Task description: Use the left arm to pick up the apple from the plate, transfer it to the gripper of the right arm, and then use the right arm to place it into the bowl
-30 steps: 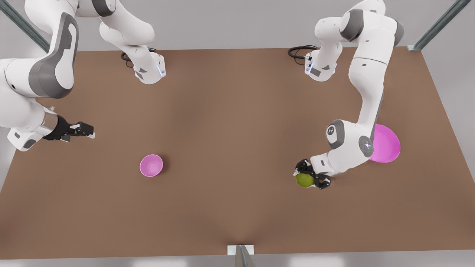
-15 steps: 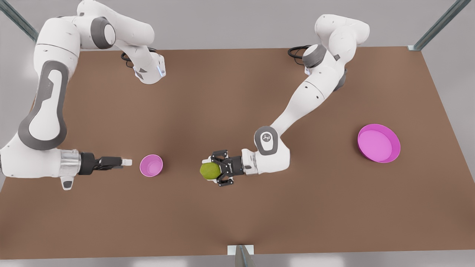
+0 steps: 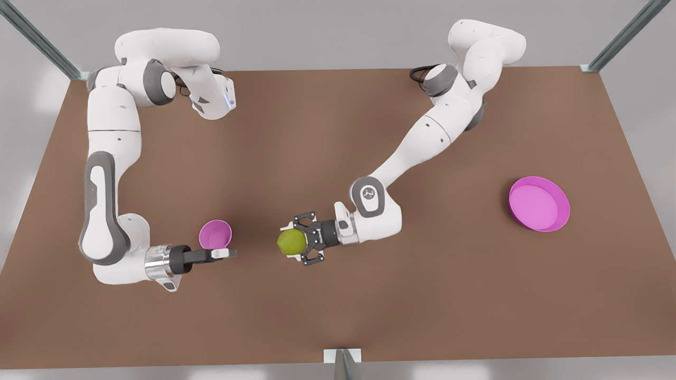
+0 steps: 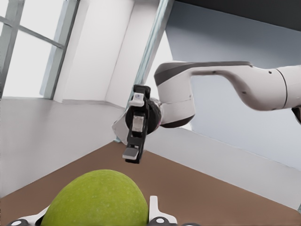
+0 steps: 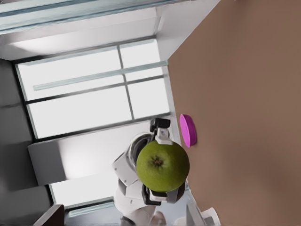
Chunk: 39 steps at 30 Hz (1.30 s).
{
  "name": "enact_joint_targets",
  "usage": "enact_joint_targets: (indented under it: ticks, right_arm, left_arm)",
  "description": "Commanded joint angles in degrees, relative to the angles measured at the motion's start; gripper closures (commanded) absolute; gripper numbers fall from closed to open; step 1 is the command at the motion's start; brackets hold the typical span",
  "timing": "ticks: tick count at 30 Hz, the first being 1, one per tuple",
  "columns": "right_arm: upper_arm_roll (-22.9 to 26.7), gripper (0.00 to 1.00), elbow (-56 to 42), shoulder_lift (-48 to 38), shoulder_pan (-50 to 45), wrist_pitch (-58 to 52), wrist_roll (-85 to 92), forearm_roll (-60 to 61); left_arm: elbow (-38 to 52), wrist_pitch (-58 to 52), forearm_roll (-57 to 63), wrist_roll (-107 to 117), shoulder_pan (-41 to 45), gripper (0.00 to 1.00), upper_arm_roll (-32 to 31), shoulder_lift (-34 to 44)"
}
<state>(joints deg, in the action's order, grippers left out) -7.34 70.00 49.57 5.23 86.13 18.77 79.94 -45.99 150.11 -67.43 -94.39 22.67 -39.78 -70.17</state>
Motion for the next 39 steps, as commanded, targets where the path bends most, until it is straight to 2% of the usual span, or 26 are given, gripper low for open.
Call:
enact_joint_targets:
  ticks: [1,3,5,23,39]
  right_arm:
    - [-0.8,0.03,-0.1,0.3,-1.6,2.2,14.4,3.0]
    - [-0.8,0.03,-1.4,0.3,-5.1,9.0,16.3,4.6]
    - [-0.7,0.03,-2.5,0.6,-6.0,10.2,16.0,4.7]
    - [0.4,0.03,-5.2,4.5,-10.8,10.1,10.2,-3.5]
    - [-1.7,0.05,-1.6,4.0,-13.7,11.2,10.1,-1.5]
  left_arm:
    - [0.0,1.4,-1.1,-20.0,0.1,0.27,0.1,0.0]
    - [0.0,1.6,-1.4,-20.0,0.1,0.27,0.1,-0.2]
    - [0.0,1.7,-1.5,-20.0,0.2,0.27,0.1,-0.3]
    - [0.0,1.7,-1.5,-20.0,0.3,0.27,0.1,-0.7]
    - [-0.1,1.7,-1.5,-20.0,0.3,0.26,0.2,-0.7]
